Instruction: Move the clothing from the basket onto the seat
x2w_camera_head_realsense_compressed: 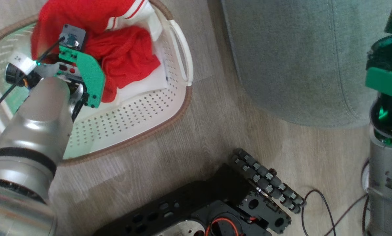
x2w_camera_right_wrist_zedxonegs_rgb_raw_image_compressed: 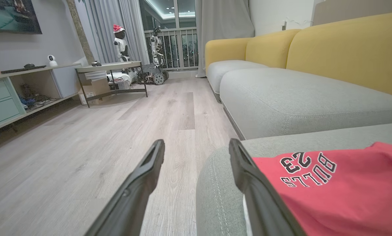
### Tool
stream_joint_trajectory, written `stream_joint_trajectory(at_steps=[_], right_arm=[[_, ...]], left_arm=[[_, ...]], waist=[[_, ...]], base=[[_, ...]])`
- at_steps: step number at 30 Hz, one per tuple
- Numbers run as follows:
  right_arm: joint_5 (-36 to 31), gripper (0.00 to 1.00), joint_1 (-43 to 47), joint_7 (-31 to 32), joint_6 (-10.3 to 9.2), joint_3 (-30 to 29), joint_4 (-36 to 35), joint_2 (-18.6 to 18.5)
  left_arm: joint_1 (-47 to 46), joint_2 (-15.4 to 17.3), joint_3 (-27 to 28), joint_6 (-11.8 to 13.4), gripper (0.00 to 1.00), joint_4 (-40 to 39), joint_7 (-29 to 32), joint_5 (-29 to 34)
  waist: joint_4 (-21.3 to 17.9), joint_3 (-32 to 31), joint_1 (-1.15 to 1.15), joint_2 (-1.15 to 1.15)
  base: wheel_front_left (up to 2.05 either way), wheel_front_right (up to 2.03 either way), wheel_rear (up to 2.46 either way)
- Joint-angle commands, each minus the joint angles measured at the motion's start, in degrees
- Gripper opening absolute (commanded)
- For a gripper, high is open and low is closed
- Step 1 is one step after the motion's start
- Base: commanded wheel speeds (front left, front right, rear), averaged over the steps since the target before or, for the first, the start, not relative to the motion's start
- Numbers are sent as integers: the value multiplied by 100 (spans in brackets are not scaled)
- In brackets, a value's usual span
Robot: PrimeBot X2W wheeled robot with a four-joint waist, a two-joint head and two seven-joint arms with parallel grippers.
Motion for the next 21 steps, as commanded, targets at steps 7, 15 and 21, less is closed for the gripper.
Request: stream_joint_trajectory(at_steps=[7,15,21], right_arm=[[-149,100,160,-35,-2,106,-247,122],[-254,100,142,-35,-2,175,-179,168],[-316,100,152,-35,-2,166,-96,117]], left_arm=[[-113,10,-88,-151,100,279,299,64],[-182,-12,-105,-252,0,347,187,-21],[-108,-149,-292,-347,0,327,-164,43]], waist=[[-38,179,-1,0],[-24,184,-1,0],[121,-21,-1,0]], base=[[0,0,0],[0,0,0],[0,0,0]])
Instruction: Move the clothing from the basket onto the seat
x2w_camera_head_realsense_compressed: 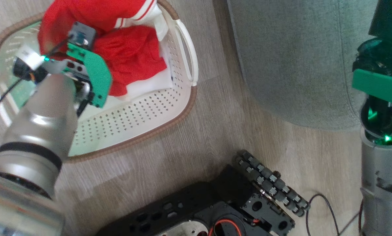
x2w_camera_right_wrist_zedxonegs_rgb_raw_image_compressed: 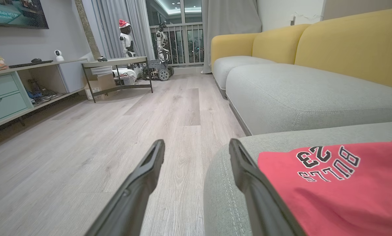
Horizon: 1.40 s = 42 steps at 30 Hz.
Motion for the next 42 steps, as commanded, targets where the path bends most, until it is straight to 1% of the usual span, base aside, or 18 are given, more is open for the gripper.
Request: stream_joint_trajectory(at_steps=[1,5,11,17,23,28,32,33,35,42], right_arm=[[-71,100,178,-35,-2,28,-155,-36],[-107,100,300,-35,-2,-55,-81,-133],[-131,100,528,-35,-2,-150,83,-283],[-80,100,807,-35,-2,-188,274,-431],[7,100,1152,-35,-2,-224,466,-581],[54,100,1465,-31,-2,-224,590,-705],[100,100,1683,3,-2,-216,637,-752],[112,100,1801,41,-2,-232,639,-769],[114,100,1867,53,-2,-246,641,-776],[144,100,2479,170,-2,-235,704,-718]], left_arm=[[208,-58,5,-18,0,-66,-112,17],[381,-272,-118,-61,0,-101,-367,6],[734,-559,-227,-90,0,-164,-778,-132],[1139,-731,-430,-98,0,-410,-1183,-308],[1462,-785,-626,-99,0,-874,-1553,-644],[1700,-796,-727,-99,0,-1299,-1723,-993],[1807,-798,-808,-99,0,-1593,-1832,-1098],[1860,-799,-813,-99,0,-1726,-1866,-1143],[1881,-799,-812,-96,0,-1810,-1884,-1158],[2047,-780,-742,56,0,-2527,-1947,-1242]], waist=[[95,-135,0,0],[250,-451,0,0],[499,-1142,0,0],[735,-1904,0,0],[1026,-2635,0,0],[1240,-3208,0,0],[1395,-3628,0,0],[1476,-3815,0,0],[1528,-3921,0,0],[1849,-4587,0,0]], base=[[0,0,0],[0,0,0],[0,0,0],[0,0,0],[0,0,0],[0,0,0],[0,0,0],[0,0,0],[0,0,0],[0,0,0]])
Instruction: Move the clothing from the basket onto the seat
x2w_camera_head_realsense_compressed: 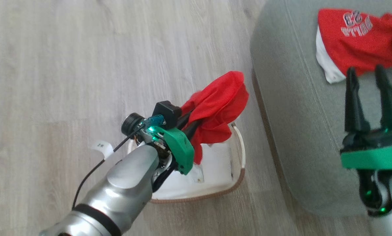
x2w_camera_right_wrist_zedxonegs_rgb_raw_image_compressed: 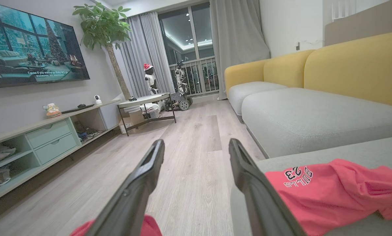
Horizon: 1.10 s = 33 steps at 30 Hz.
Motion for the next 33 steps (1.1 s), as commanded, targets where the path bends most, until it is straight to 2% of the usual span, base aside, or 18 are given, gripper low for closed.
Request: stream_joint_trajectory(at_steps=[1,10,20,27,33], right_arm=[[29,100,-9,27,-1,90,-174,-33],[3,100,374,224,-1,402,-111,-14],[23,100,631,297,-1,698,-13,-11],[72,100,623,302,-1,1042,74,-37],[110,100,484,471,-1,1824,176,-217]], left_arm=[[-112,52,171,32,0,-199,-73,-68],[-18,561,396,411,0,-1574,309,-235],[-139,1111,632,912,0,-3372,1034,-322],[-104,1272,653,1115,0,-3943,1317,-355],[-73,1305,644,1180,0,-4119,1387,-382]], waist=[[221,-312,1,-1],[375,-876,1,-1],[511,-1044,1,-1],[517,-1097,1,-1],[508,-1090,1,-1]], base=[[0,0,0],[0,0,0],[0,0,0],[0,0,0],[0,0,0]])
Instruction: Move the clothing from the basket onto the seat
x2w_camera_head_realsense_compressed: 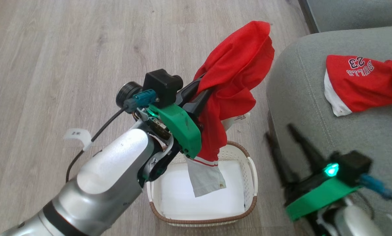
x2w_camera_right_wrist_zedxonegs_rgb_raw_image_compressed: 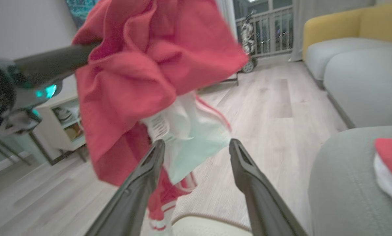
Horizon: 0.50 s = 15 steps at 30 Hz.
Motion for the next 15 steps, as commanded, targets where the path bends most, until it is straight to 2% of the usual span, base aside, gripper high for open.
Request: stream_joint_trajectory(at_steps=[1,8,15], right_arm=[[53,100,-228,98,-1,343,-81,-142],[89,100,-646,308,-1,1264,385,-239],[196,100,-1234,205,-1,1953,1253,-105]], left_arm=[[-248,155,257,23,0,-228,22,-67],[-344,117,266,17,0,-269,33,-86],[-385,42,205,12,0,-291,34,-86]], waist=[[1,20,1,0],[38,66,1,0],[106,43,1,0]], base=[[0,0,0],[0,0,0],[0,0,0]])
